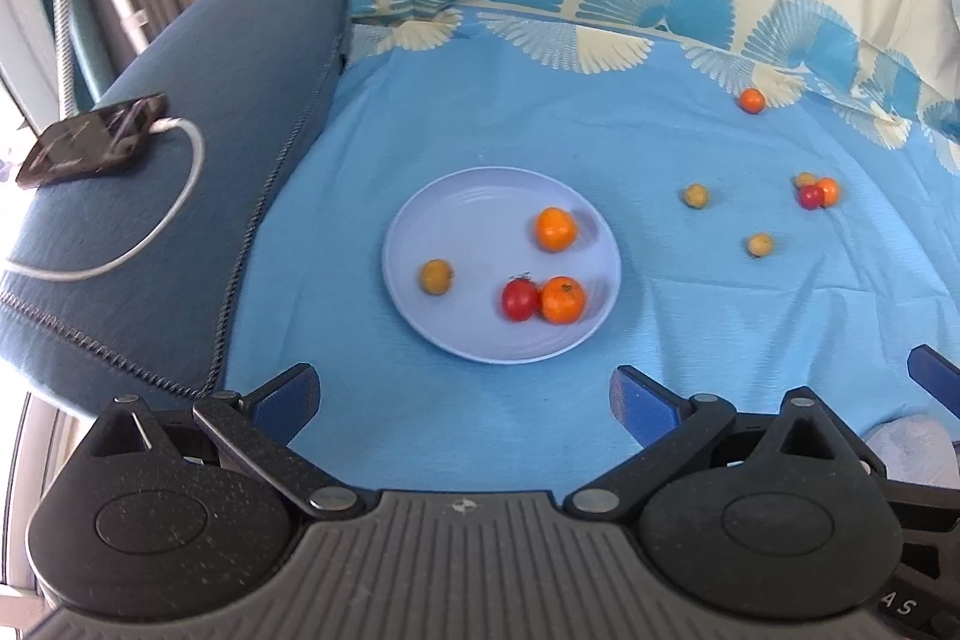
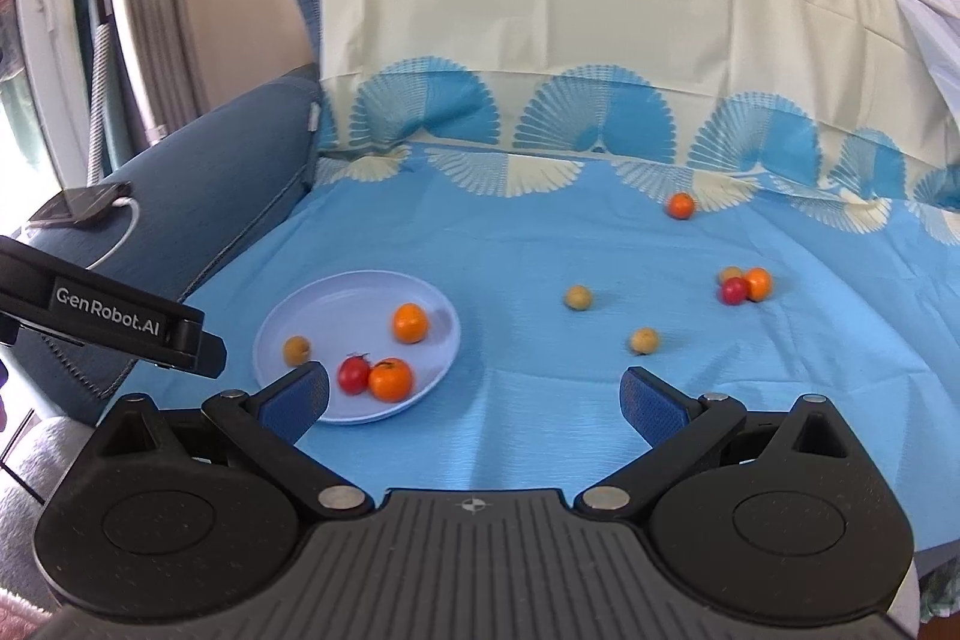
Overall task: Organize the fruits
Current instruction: 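Move both open tools toward the fruits scattered on the sheet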
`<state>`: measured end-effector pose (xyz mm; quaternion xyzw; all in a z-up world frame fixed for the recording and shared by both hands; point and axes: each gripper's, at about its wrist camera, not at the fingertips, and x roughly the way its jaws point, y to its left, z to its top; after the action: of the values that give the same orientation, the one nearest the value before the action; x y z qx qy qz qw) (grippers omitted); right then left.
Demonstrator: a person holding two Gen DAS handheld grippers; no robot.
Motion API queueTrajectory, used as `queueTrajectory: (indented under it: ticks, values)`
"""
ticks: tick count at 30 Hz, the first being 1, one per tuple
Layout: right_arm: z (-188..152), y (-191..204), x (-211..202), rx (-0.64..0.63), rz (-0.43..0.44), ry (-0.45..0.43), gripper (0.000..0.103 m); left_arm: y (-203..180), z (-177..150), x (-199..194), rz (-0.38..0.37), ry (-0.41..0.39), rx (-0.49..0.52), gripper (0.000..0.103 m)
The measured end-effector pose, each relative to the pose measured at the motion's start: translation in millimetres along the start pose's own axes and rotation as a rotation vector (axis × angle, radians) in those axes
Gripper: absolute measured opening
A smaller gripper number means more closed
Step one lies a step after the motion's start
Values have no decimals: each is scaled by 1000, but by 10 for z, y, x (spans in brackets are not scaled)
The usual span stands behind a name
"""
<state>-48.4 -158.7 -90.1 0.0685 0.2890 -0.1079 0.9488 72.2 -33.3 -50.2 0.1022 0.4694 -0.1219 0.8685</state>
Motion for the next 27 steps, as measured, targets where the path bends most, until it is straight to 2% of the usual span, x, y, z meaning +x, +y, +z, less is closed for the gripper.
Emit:
queueTrajectory:
  ticks: [5, 11, 20, 27]
  values:
    - [15, -272, 25, 55, -54, -9, 102, -268, 137, 89, -38, 13, 44, 103]
    - [40, -713, 76, 128, -155, -35, 102, -643, 380, 347, -117, 32, 84, 103]
    - [60, -1504, 419, 247, -281, -25, 102, -1198, 932, 1101, -146, 120, 107, 103]
    - [194, -2093, 1054, 233, -401, -47, 102, -1662, 1298, 1850, -149, 178, 116, 103]
